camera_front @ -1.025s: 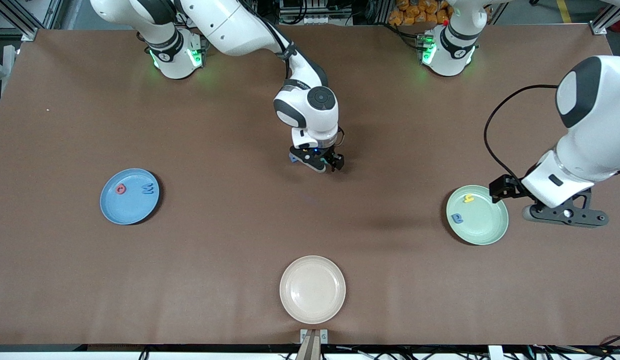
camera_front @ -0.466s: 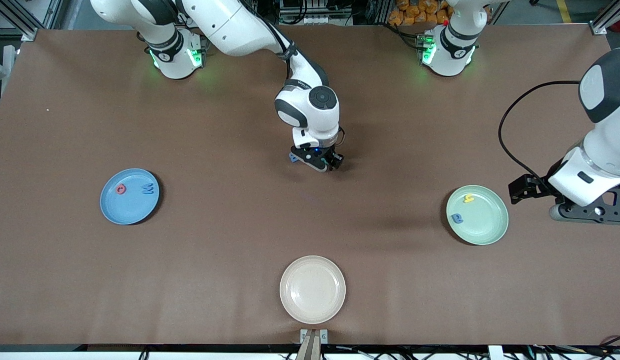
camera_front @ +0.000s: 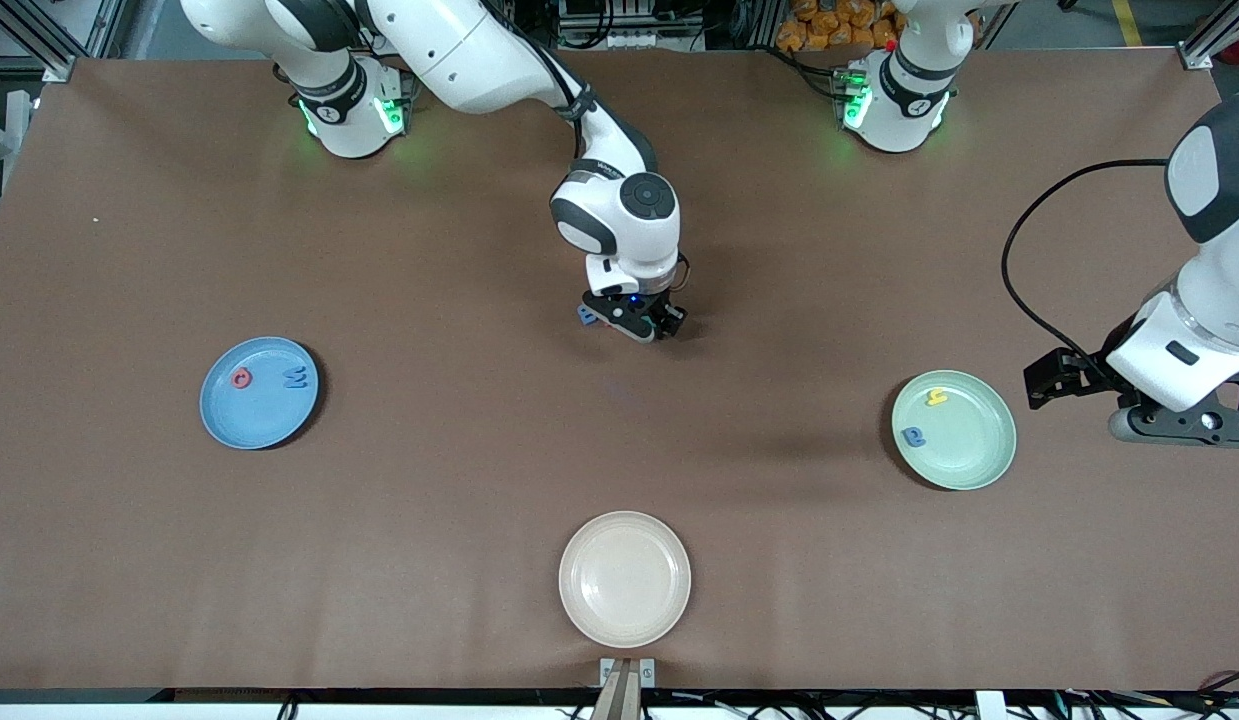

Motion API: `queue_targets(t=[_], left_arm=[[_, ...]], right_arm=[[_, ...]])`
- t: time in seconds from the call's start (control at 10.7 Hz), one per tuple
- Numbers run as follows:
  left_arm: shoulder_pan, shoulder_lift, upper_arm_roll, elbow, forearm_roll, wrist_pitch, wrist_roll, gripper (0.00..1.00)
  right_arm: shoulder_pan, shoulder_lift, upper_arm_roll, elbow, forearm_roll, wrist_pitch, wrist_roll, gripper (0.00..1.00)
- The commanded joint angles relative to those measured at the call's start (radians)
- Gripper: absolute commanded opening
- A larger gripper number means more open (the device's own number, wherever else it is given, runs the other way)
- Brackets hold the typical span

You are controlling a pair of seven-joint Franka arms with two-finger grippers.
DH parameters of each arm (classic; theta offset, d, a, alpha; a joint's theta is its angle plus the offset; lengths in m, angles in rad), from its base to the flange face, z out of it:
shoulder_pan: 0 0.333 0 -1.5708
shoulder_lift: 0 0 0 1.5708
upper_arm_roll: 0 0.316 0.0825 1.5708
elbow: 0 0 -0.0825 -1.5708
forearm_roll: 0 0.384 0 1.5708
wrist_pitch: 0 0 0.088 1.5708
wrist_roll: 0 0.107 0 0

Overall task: Sort uppercase to blue plate, lowercase to green plate
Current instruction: 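Lower the right gripper and close it on the teal foam R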

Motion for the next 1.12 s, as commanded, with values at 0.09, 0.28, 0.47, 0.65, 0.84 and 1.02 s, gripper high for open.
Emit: queue_targets(t=[0.09, 0.28, 0.47, 0.65, 0.84, 1.02], left_arm=[[0.007, -0.009, -0.001, 0.000, -0.027, -0.016, -0.013, 1.00], [0.015, -0.006, -0.001, -0.002, -0.025, -0.014, -0.013, 1.00], [0.018, -0.001, -0.001, -0.003, -0.027, -0.016, -0.011, 1.00], [0.020, 0.001, -0.001, -0.005, -0.027, -0.016, -0.011, 1.00], [0.026, 0.001, 0.000, -0.005, -0.027, -0.016, -0.008, 1.00], [0.026, 0.002, -0.001, -0.005, -0.027, -0.016, -0.010, 1.00]], right_arm=[[0.014, 0.020, -0.005, 0.029, -0.012, -0.002, 0.006, 0.62], [0.015, 0.020, -0.004, 0.029, -0.012, -0.002, 0.006, 0.57], [0.015, 0.021, -0.002, 0.029, -0.009, -0.003, 0.003, 0.53], [0.015, 0.021, -0.001, 0.030, -0.007, -0.002, 0.003, 0.50], [0.015, 0.021, 0.001, 0.029, -0.006, -0.002, -0.003, 0.43], [0.015, 0.021, 0.001, 0.029, -0.004, -0.002, -0.004, 0.38]])
